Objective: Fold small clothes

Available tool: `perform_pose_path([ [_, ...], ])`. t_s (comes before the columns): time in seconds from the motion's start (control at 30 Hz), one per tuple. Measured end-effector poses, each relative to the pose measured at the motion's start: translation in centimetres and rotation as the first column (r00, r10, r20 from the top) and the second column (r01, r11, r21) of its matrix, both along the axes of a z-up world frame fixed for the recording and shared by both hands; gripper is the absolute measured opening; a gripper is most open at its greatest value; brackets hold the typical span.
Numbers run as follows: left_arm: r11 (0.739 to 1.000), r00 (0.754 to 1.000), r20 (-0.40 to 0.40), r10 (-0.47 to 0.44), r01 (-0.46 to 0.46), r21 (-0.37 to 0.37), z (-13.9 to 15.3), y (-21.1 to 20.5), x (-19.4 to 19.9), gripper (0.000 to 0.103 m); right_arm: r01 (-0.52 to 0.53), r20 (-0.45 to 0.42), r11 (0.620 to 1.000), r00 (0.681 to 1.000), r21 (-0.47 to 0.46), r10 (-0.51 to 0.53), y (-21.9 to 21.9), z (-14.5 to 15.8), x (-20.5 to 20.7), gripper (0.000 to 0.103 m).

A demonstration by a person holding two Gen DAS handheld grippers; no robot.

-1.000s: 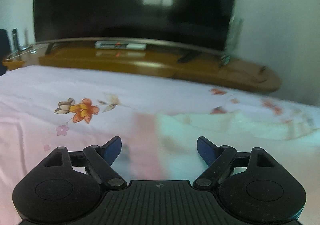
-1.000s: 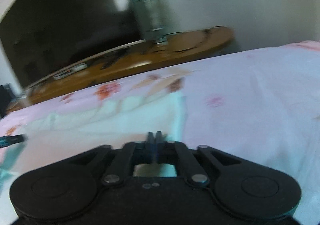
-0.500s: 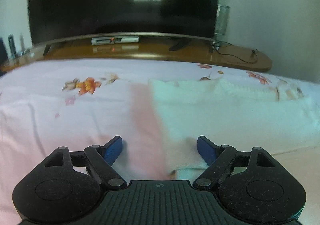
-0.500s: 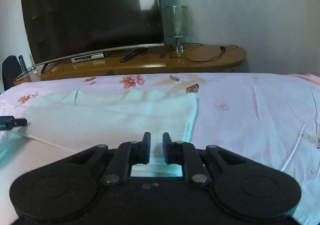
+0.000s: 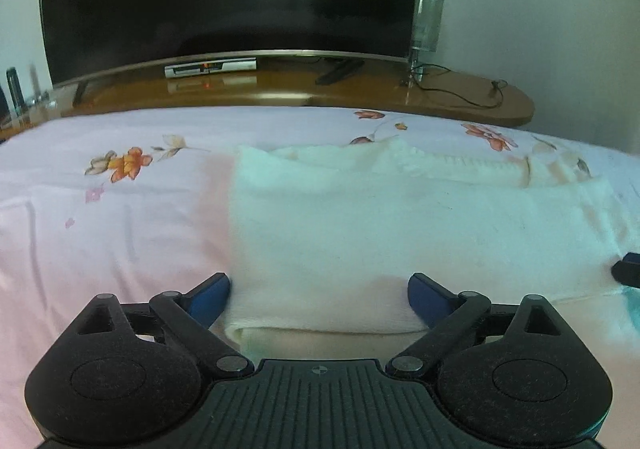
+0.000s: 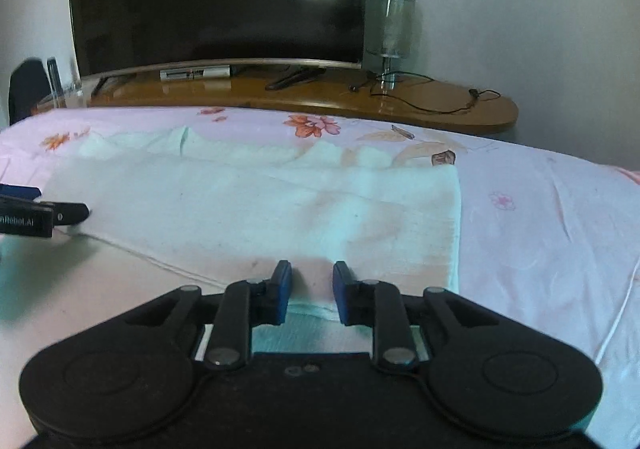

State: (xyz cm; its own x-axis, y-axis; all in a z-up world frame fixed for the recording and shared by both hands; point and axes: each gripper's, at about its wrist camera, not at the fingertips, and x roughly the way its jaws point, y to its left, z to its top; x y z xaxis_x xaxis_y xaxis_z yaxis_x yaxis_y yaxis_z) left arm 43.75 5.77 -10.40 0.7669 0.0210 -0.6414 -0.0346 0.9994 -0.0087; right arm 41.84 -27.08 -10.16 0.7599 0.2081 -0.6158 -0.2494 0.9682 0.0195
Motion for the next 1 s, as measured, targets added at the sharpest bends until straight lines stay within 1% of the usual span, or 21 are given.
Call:
perform_pose_path([
  [0.03, 1.0, 1.0, 0.019, -0.002, 0.002, 0.019, 0.4, -0.1, 0.0, 0.095, 0.002, -0.002, 1.0, 1.0, 0.022, -0.002, -0.3, 0.0, -0.1, 0.024],
  [0.07, 0.999, 0.998, 0.056, -0.006, 0.004, 0.039, 0.8, -0.3, -0.1, 0.095, 0.006, 0.001, 0.999, 1.0, 0.052, -0.006, -0.8, 0.2, 0.0, 0.024],
  [0.13, 0.998, 0.994, 0.103, -0.029, 0.023, 0.061, 1.7, -0.5, 0.9, 0.095, 0.022, 0.039, 0.998, 0.999, 0.064, -0.024, -1.3, 0.4, 0.1, 0.024],
  [0.2, 0.996, 0.994, 0.104, -0.04, 0.032, 0.08, 2.1, -0.8, 2.7, 0.095, 0.045, 0.076, 0.997, 0.996, 0.06, -0.049, -1.8, 0.8, 0.8, 0.024],
  [0.27, 0.995, 0.994, 0.1, -0.051, 0.042, 0.092, 2.1, -1.3, 4.4, 0.095, 0.072, 0.099, 0.994, 0.992, 0.085, -0.08, -2.3, 0.9, 2.1, 0.024],
  [0.33, 0.995, 0.995, 0.084, -0.052, 0.044, 0.091, 1.5, -1.8, 5.7, 0.095, 0.099, 0.117, 0.991, 0.987, 0.093, -0.11, -2.6, 0.7, 3.4, 0.024],
  [0.37, 0.995, 0.997, 0.064, -0.046, 0.041, 0.087, 0.9, -2.0, 6.3, 0.095, 0.11, 0.11, 0.989, 0.987, 0.095, -0.12, -2.8, 0.3, 4.1, 0.025],
  [0.4, 0.996, 0.998, 0.047, -0.045, 0.041, 0.082, 0.2, -2.1, 6.7, 0.096, 0.113, 0.088, 0.989, 0.989, 0.092, -0.121, -2.8, -0.2, 4.8, 0.028],
  [0.43, 0.997, 0.998, 0.055, -0.042, 0.038, 0.064, -0.4, -1.9, 6.7, 0.098, 0.113, 0.058, 0.99, 0.991, 0.08, -0.118, -2.9, -0.9, 5.1, 0.032],
  [0.47, 0.999, 0.998, 0.052, -0.033, 0.031, 0.04, -0.5, -1.6, 6.9, 0.099, 0.109, 0.05, 0.992, 0.992, 0.07, -0.113, -2.9, -1.3, 5.1, 0.032],
  [0.53, 1.0, 0.999, 0.041, -0.026, 0.025, 0.019, -0.7, -1.3, 7.2, 0.102, 0.096, 0.049, 0.994, 0.994, 0.051, -0.099, -2.7, -1.1, 5.0, 0.036],
  [0.57, 0.999, 0.999, 0.039, -0.03, 0.029, 0.022, -0.8, -1.4, 7.3, 0.103, 0.088, 0.053, 0.995, 0.995, 0.036, -0.09, -2.5, -1.2, 5.1, 0.037],
  [0.63, 0.999, 0.999, 0.037, -0.036, 0.035, 0.026, -0.9, -1.4, 7.2, 0.103, 0.076, 0.051, 0.996, 0.996, 0.036, -0.078, -2.3, -1.4, 5.2, 0.047],
  [0.67, 0.999, 0.999, 0.038, -0.028, 0.026, 0.037, -0.7, -1.4, 6.9, 0.103, 0.072, 0.05, 0.997, 0.996, 0.036, -0.074, -2.3, -1.4, 5.1, 0.048],
  [0.73, 0.996, 0.998, 0.054, -0.018, 0.013, 0.093, 0.1, -1.8, 5.0, 0.103, 0.078, 0.048, 0.996, 0.996, 0.036, -0.08, -2.4, -1.1, 4.7, 0.049],
  [0.77, 0.994, 0.996, 0.072, -0.048, 0.041, 0.104, 0.6, -1.7, 3.1, 0.103, 0.082, 0.047, 0.996, 0.995, 0.03, -0.083, -2.6, -0.6, 4.1, 0.049],
  [0.8, 0.993, 0.994, 0.082, -0.068, 0.059, 0.102, 0.9, -1.3, 1.1, 0.103, 0.077, 0.049, 0.996, 0.996, 0.04, -0.079, -3.0, 0.0, 3.2, 0.049],
  [0.87, 0.992, 0.993, 0.082, -0.09, 0.081, 0.099, 0.8, -0.1, -3.6, 0.103, 0.078, 0.053, 0.992, 0.995, 0.103, -0.084, -4.9, 0.9, 0.0, 0.049],
  [0.93, 0.995, 0.996, 0.038, -0.08, 0.077, 0.067, -0.1, 1.4, -7.7, 0.102, 0.096, 0.023, 0.985, 0.995, 0.141, -0.1, -6.8, 1.0, -3.4, 0.049],
  [0.97, 0.997, 0.997, 0.022, -0.073, 0.073, 0.026, -0.5, 2.3, -9.6, 0.095, 0.107, -0.002, 0.983, 0.994, 0.15, -0.107, -7.9, 0.7, -5.6, 0.049],
  [1.0, 0.998, 0.998, 0.027, -0.063, 0.063, -0.007, -0.6, 3.1, -11.1, 0.091, 0.121, -0.029, 0.98, 0.993, 0.155, -0.118, -8.7, 0.3, -7.6, 0.049],
])
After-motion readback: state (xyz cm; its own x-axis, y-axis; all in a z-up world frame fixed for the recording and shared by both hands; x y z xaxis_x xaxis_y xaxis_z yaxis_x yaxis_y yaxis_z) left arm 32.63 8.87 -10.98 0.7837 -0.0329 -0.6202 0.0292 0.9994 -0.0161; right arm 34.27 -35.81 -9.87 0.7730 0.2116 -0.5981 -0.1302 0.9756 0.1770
